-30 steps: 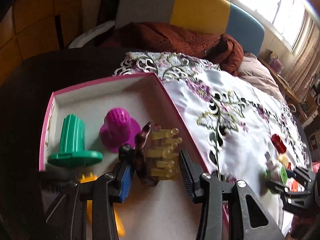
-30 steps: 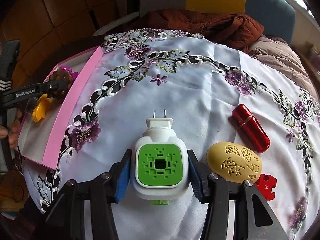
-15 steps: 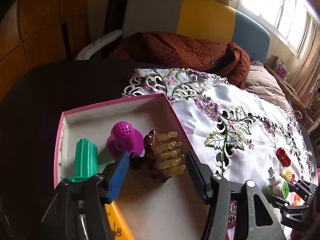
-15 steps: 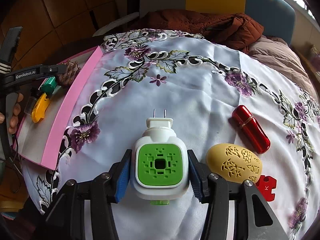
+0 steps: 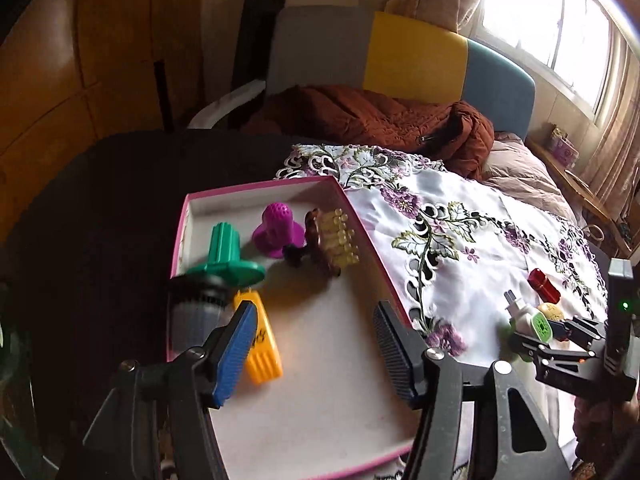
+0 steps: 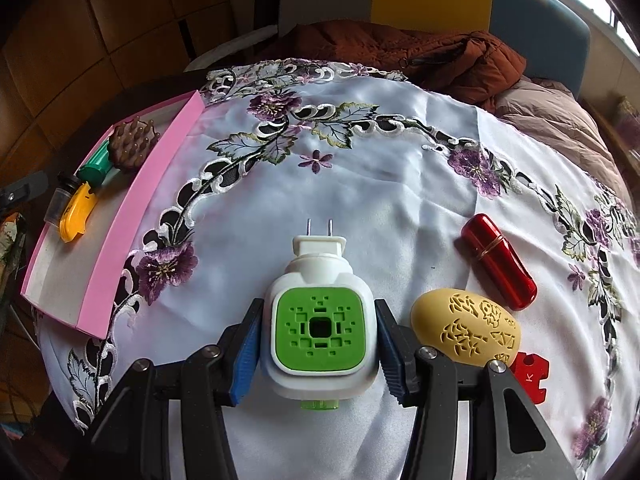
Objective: Organize rigid objects
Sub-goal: 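Withdraw the left tool from the tray while the right tool holds the plug device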
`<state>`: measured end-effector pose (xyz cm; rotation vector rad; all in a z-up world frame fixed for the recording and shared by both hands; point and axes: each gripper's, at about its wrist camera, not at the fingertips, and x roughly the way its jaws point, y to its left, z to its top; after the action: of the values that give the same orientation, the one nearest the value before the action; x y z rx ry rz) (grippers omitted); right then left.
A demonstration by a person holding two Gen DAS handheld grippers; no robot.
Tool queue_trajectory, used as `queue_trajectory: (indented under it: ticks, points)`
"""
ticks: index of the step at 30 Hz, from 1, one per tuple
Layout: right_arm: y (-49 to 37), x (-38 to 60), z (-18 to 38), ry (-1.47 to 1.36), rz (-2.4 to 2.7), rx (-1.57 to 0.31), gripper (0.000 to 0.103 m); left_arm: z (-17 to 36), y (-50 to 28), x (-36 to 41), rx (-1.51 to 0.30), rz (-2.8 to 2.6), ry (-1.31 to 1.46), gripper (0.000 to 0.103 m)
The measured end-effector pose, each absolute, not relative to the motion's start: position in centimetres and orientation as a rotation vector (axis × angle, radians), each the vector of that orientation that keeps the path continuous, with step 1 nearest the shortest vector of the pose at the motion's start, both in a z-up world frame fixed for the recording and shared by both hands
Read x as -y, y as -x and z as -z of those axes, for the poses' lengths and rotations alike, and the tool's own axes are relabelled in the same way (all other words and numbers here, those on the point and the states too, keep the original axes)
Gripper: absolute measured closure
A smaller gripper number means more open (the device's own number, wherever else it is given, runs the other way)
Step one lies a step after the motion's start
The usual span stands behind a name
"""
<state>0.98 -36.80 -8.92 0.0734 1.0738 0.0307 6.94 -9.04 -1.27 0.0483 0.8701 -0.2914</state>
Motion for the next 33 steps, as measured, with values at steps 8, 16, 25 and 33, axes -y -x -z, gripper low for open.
queue_trajectory:
  ticks: [8,16,25,33]
  points:
    - [-1.0,36.6,9.7,-0.062,-0.018,-1.091,0.05,1.3,-4.0,7.3,-0.873,0.254,-0.048,0.042]
    - [-0.9,36.8,9.8,-0.101,-0.031,-1.087,0.05,1.7,-3.3,5.5,-0.881,0.243,-0.011,0.042]
    - [-1.1,37.1,9.3,-0.146,-0.022,-1.096,0.035,1.8,-3.1,4.6,-0.888,0.255,0.018,0.042]
    - [-1.5,37.3,8.0,-0.134,-0.016,-1.105,0.027,2.3,-2.8,3.1,-0.9,0.251,0.042,0.042]
